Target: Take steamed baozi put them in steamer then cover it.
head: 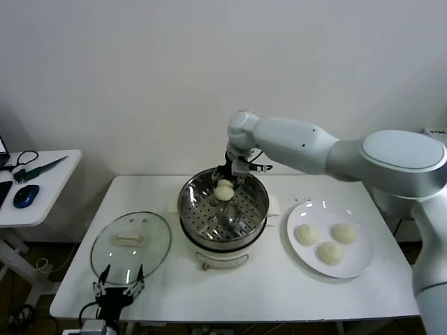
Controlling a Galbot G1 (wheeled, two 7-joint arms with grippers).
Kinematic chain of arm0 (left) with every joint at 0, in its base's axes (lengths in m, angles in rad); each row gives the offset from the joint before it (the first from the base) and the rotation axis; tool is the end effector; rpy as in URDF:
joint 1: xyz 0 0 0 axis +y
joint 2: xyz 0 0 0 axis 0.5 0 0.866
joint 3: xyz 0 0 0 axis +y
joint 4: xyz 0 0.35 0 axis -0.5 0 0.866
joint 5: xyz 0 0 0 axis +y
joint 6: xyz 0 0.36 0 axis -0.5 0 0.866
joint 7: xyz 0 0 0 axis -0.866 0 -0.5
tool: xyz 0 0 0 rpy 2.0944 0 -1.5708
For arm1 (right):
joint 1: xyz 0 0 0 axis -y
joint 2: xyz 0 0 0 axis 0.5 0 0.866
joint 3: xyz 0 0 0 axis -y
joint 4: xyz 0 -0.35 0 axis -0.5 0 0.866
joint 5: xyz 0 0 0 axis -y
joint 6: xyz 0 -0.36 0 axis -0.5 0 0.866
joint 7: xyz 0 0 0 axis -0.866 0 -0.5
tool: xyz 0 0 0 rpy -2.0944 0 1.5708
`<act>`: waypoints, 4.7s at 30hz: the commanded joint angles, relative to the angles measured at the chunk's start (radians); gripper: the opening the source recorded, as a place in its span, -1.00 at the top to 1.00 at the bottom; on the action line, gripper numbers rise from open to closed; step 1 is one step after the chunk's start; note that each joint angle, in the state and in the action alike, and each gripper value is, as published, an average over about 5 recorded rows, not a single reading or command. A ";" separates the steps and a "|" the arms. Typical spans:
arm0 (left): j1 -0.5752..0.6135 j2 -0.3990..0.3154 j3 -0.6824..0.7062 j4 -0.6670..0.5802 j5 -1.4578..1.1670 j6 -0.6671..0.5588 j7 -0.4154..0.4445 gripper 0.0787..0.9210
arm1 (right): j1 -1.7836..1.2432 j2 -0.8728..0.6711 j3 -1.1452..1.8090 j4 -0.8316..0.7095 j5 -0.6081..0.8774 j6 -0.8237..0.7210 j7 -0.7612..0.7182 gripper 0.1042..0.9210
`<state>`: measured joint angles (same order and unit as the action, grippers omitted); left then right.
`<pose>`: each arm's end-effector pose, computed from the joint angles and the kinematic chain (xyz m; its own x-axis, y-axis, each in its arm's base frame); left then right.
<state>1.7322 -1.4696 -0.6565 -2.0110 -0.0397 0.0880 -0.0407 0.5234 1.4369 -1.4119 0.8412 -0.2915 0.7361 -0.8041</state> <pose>0.1290 0.0628 -0.3523 -0.9429 -0.1257 0.3083 -0.0872 0.9869 0.1358 0.6181 0.1697 -0.0958 -0.1912 -0.1894 0.9631 0.0071 -0.9815 -0.1916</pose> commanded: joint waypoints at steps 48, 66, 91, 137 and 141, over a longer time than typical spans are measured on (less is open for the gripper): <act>0.021 -0.016 -0.006 -0.021 0.003 -0.003 0.000 -0.77 | -0.129 -0.766 -0.115 0.423 0.782 -1.038 0.033 -0.76; 0.027 -0.013 -0.013 -0.016 0.001 -0.006 -0.001 -0.77 | -0.272 -0.624 0.001 0.296 0.745 -1.050 0.062 -0.66; 0.014 -0.008 0.005 -0.029 0.001 0.004 0.004 -0.77 | 0.646 -0.501 -0.464 0.497 1.175 -0.989 -0.146 -0.37; 0.024 -0.008 0.004 -0.070 -0.011 0.009 0.007 -0.77 | 0.140 0.037 -0.243 0.324 1.270 -1.240 0.203 -0.66; 0.024 -0.009 0.004 -0.075 -0.009 0.013 0.008 -0.77 | 0.247 -0.034 -0.258 0.394 1.277 -1.183 0.142 -0.75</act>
<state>1.7562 -1.4775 -0.6533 -2.0847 -0.0506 0.0998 -0.0334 0.7163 1.4357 -1.6743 1.2136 0.9914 -0.4806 -0.6217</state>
